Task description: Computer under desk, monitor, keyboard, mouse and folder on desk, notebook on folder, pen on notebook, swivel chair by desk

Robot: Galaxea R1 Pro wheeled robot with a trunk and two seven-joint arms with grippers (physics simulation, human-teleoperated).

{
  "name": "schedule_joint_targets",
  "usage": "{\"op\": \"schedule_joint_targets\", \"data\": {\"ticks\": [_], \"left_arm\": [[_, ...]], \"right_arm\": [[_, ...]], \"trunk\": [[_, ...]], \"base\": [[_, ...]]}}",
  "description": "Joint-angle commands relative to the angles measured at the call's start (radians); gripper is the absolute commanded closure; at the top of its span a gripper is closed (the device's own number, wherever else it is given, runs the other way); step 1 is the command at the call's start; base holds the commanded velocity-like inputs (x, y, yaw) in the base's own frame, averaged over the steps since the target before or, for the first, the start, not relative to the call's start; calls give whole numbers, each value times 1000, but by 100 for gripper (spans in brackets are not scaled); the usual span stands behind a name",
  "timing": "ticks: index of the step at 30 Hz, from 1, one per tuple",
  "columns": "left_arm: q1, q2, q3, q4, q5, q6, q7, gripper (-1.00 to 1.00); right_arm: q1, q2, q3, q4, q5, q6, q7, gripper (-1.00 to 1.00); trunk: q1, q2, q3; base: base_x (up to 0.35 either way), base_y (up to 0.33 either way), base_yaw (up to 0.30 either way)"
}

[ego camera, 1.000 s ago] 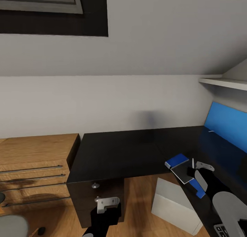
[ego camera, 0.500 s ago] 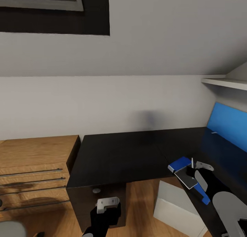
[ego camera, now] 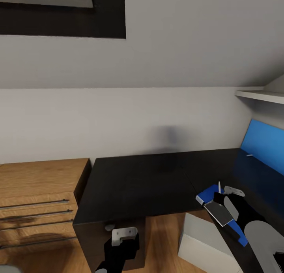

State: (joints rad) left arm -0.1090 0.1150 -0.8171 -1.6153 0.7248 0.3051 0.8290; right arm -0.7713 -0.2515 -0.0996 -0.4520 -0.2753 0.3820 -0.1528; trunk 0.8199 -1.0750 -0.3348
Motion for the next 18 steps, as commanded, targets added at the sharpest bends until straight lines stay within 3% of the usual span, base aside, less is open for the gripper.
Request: {"op": "schedule_joint_targets", "data": {"ticks": [1, 18], "left_arm": [[-1, 1, -2, -2, 4, 4, 7, -100], [-1, -1, -2, -2, 5, 3, 8, -100]], "right_arm": [[0, 0, 0, -2, -12, 4, -6, 100], [-1, -1, 0, -2, 2, 9, -8, 100]], "trunk": [[0, -1, -1], [0, -1, -1]], "base": [[50, 0, 0], [6, 0, 0]]}}
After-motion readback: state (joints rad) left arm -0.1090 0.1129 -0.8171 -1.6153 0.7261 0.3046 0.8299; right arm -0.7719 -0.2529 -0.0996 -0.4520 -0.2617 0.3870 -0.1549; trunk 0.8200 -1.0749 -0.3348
